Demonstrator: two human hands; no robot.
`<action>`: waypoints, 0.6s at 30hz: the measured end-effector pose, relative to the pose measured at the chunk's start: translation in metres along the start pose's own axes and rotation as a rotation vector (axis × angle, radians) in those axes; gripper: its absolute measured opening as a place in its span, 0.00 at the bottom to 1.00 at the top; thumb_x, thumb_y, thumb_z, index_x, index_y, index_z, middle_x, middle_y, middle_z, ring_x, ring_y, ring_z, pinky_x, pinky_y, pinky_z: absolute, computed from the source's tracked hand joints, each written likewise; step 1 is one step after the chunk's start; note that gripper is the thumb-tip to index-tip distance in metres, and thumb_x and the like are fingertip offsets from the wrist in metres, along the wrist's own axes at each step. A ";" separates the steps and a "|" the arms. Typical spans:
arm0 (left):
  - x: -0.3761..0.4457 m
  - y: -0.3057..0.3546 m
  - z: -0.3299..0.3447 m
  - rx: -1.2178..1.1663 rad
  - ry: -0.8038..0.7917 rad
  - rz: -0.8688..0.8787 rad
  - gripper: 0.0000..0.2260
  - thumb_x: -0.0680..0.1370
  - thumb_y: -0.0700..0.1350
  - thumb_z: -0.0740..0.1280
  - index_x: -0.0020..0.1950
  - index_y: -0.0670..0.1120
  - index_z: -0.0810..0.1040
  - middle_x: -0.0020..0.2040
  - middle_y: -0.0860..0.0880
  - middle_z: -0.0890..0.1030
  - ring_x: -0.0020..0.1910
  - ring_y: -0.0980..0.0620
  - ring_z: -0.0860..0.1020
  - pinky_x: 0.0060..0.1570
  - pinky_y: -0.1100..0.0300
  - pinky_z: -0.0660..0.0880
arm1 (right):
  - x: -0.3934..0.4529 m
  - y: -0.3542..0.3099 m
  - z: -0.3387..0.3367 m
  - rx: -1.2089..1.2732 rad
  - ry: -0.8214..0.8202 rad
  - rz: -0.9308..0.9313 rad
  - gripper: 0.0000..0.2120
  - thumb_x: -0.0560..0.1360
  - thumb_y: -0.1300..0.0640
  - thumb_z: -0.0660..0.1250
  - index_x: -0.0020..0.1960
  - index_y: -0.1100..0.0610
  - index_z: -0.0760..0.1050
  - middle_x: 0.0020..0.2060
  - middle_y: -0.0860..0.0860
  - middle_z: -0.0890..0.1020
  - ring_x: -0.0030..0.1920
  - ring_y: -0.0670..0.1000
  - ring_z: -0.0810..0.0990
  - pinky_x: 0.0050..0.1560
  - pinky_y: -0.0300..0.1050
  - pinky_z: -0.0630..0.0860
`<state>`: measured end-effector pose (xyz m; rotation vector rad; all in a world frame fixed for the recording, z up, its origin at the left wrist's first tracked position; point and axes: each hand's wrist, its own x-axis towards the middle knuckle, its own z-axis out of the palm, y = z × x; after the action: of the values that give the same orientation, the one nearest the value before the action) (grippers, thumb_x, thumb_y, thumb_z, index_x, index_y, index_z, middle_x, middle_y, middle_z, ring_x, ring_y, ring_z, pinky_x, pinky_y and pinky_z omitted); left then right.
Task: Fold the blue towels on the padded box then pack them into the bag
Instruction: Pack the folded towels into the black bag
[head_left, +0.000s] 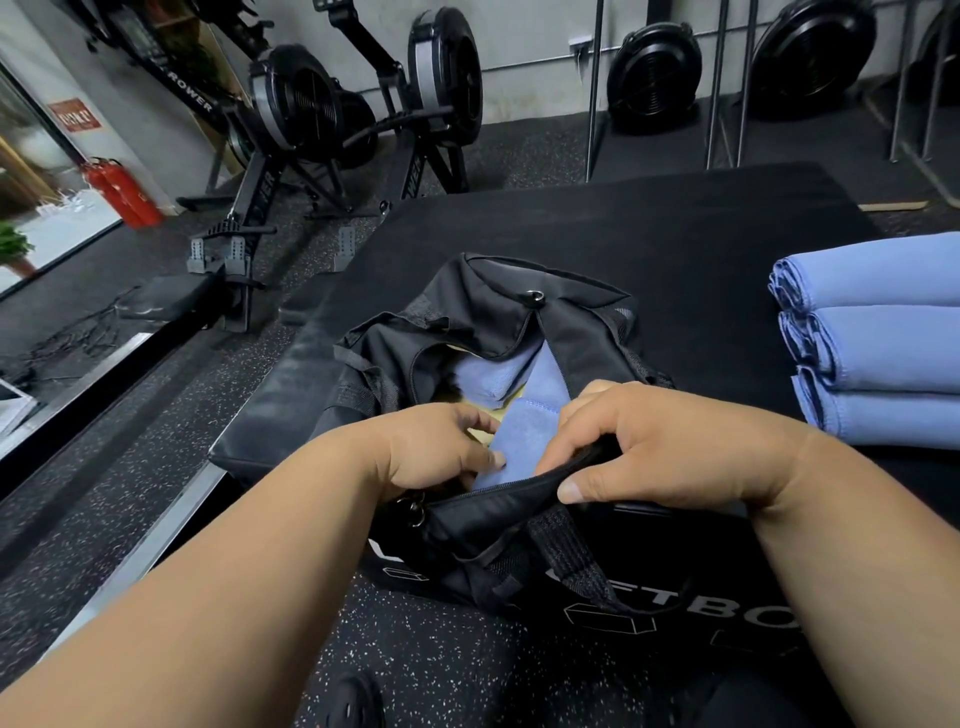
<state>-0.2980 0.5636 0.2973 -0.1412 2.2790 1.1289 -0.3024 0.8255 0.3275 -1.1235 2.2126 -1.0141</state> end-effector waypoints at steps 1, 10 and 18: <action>-0.001 0.003 -0.004 0.048 0.049 0.023 0.17 0.78 0.45 0.75 0.65 0.50 0.78 0.50 0.42 0.87 0.41 0.49 0.80 0.47 0.55 0.78 | 0.000 -0.001 0.000 0.005 0.027 -0.003 0.09 0.76 0.49 0.76 0.54 0.37 0.86 0.48 0.40 0.84 0.56 0.45 0.80 0.62 0.50 0.76; -0.027 0.048 -0.015 0.011 0.384 0.210 0.15 0.73 0.52 0.74 0.59 0.55 0.81 0.48 0.52 0.87 0.42 0.53 0.82 0.46 0.50 0.80 | -0.010 0.001 0.001 0.091 0.322 -0.041 0.11 0.74 0.45 0.76 0.56 0.39 0.85 0.50 0.41 0.83 0.55 0.46 0.82 0.62 0.49 0.77; -0.034 0.114 0.029 0.063 0.398 0.372 0.10 0.78 0.52 0.74 0.59 0.56 0.82 0.48 0.55 0.87 0.44 0.57 0.84 0.51 0.56 0.79 | -0.044 0.017 -0.014 0.240 0.828 0.047 0.06 0.79 0.59 0.73 0.49 0.50 0.87 0.42 0.44 0.86 0.41 0.43 0.82 0.45 0.33 0.75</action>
<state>-0.2956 0.6530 0.3809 0.0982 2.7737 1.3031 -0.2949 0.8744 0.3261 -0.5820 2.5731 -1.9152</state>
